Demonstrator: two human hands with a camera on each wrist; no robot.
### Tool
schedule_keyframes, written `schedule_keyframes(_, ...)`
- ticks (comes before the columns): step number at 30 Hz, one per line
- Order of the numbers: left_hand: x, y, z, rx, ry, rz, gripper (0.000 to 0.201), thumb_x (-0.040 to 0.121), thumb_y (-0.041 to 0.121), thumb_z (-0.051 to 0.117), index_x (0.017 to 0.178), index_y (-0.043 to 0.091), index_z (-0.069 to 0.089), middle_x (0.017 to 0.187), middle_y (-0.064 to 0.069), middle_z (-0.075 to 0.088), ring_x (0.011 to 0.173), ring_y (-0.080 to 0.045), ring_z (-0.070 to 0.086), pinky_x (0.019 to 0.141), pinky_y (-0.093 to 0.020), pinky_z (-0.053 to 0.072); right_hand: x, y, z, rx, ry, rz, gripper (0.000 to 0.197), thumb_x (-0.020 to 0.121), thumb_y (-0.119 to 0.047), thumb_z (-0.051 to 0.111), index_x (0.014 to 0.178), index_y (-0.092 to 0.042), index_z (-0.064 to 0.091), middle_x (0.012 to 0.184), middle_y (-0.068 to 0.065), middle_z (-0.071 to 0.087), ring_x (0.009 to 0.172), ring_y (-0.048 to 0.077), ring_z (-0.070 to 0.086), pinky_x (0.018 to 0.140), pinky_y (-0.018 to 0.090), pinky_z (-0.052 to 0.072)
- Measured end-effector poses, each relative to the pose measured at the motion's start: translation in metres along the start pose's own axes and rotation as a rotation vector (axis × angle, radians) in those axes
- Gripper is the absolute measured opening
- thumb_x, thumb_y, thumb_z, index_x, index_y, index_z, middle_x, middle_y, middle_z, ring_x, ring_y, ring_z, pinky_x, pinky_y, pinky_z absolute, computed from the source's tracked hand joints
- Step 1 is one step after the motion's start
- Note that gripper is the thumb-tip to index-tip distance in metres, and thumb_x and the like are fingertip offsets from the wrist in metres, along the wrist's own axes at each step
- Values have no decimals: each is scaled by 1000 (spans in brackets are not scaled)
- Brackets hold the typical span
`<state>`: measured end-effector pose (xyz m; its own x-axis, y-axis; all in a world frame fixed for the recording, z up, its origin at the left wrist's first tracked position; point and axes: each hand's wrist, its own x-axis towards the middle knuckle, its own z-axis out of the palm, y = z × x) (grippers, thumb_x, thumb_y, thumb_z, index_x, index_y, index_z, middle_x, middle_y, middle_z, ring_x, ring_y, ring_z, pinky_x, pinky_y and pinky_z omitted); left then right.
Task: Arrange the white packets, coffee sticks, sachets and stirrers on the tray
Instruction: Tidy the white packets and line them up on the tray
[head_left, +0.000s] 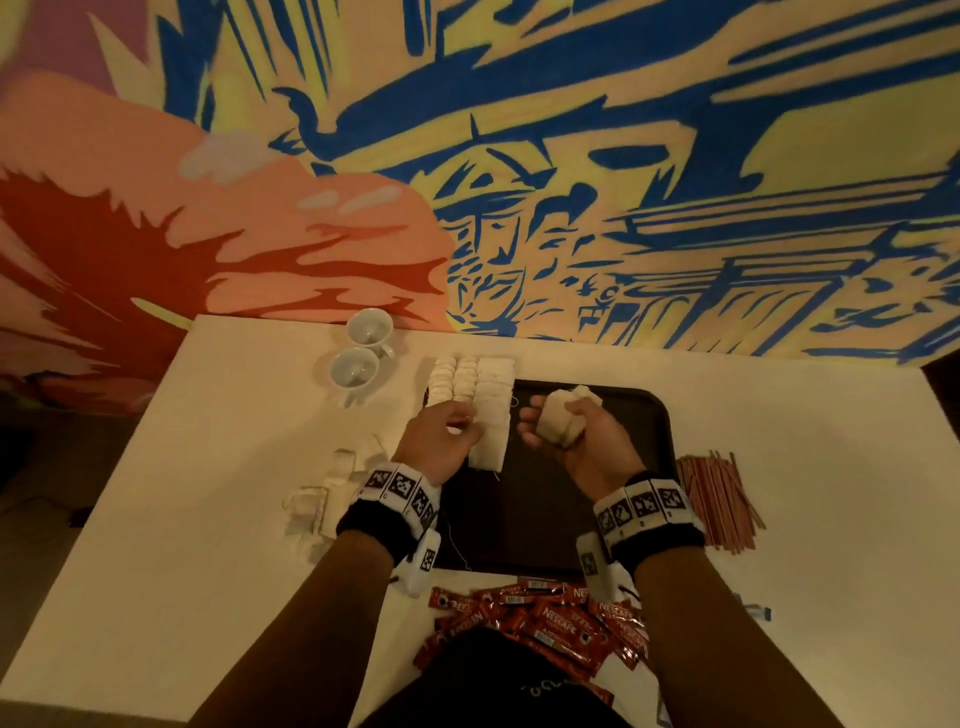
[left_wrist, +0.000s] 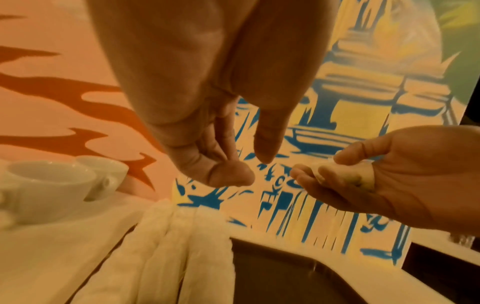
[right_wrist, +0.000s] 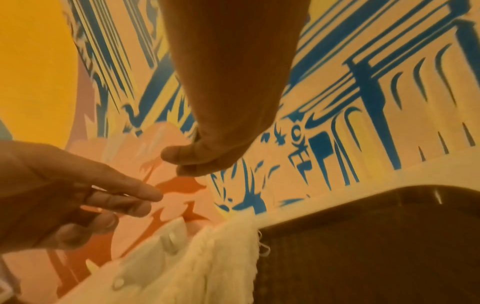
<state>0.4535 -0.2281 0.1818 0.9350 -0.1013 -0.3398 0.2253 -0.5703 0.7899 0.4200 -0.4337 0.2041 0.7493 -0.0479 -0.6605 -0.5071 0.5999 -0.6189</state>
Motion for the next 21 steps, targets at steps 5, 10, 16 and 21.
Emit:
schedule_keyframes(5,-28,41,-19,-176,-7,135,22,94,26,68,115,20,70,107,-2,72,71,-11,68,60,-18,50,-46,-17,6,-124,-143,-67,29,106,-20,51,126,-3,63,118,17,74,110,32,72,84,38,63)
schedule_keyframes(10,-64,75,-31,-259,-75,216,18,94,29,69,111,24,71,105,-3,72,79,-13,67,58,-24,50,-85,-25,9,-134,-133,-210,28,98,-18,67,122,-5,65,117,15,75,107,34,73,81,41,63)
schedule_keyframes(16,-101,96,-16,-274,-124,298,13,90,22,74,101,19,69,91,-1,70,72,-5,64,58,-25,49,-123,-28,13,-207,-213,-271,28,97,-17,68,116,3,65,112,21,74,109,35,71,81,39,63)
schedule_keyframes(21,-121,106,-9,-334,-36,320,13,87,15,76,87,7,66,80,-12,69,67,-13,65,58,-26,51,-138,-26,3,-229,-223,-300,36,95,-31,70,119,-5,67,109,17,74,93,26,71,73,34,59)
